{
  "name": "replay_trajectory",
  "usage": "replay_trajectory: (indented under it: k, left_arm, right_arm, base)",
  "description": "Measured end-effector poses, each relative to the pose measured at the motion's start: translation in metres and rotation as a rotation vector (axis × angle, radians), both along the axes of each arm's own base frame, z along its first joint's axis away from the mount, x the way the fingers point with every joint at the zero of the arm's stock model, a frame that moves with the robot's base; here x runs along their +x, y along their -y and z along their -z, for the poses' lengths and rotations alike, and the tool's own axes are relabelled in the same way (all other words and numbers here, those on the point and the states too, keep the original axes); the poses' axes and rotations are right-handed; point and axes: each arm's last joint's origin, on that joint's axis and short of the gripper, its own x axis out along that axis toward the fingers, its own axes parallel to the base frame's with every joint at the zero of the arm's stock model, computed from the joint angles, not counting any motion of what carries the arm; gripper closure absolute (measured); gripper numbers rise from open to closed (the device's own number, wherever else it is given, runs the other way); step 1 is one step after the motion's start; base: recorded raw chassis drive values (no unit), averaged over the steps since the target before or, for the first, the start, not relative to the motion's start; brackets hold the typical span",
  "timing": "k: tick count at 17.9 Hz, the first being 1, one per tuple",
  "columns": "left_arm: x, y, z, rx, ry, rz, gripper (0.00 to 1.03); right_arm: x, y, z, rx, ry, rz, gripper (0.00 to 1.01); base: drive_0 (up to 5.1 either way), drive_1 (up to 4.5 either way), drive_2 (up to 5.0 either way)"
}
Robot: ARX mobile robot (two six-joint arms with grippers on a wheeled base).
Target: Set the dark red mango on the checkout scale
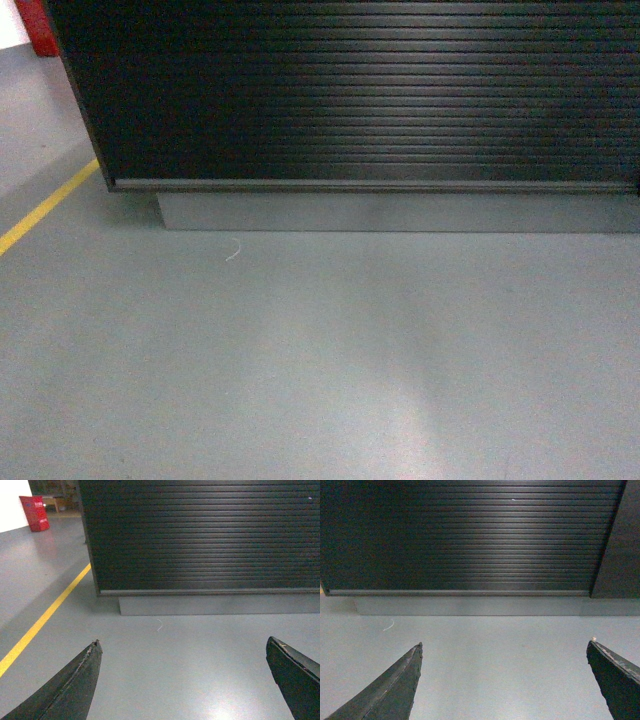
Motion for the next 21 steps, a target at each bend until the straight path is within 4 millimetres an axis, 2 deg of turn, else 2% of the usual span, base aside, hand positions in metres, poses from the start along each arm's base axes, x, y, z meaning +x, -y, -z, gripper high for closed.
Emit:
replay_trajectory:
  k: [21]
  left_arm:
    - [0.0000,0.0000,0.0003,0.000,-0.003,0.001,0.05]
  right_arm:
    - [0.0000,0.0000,0.0004,0.000,-0.004,0.000,0.03]
  base:
    - [0.0,4.34,-4.3]
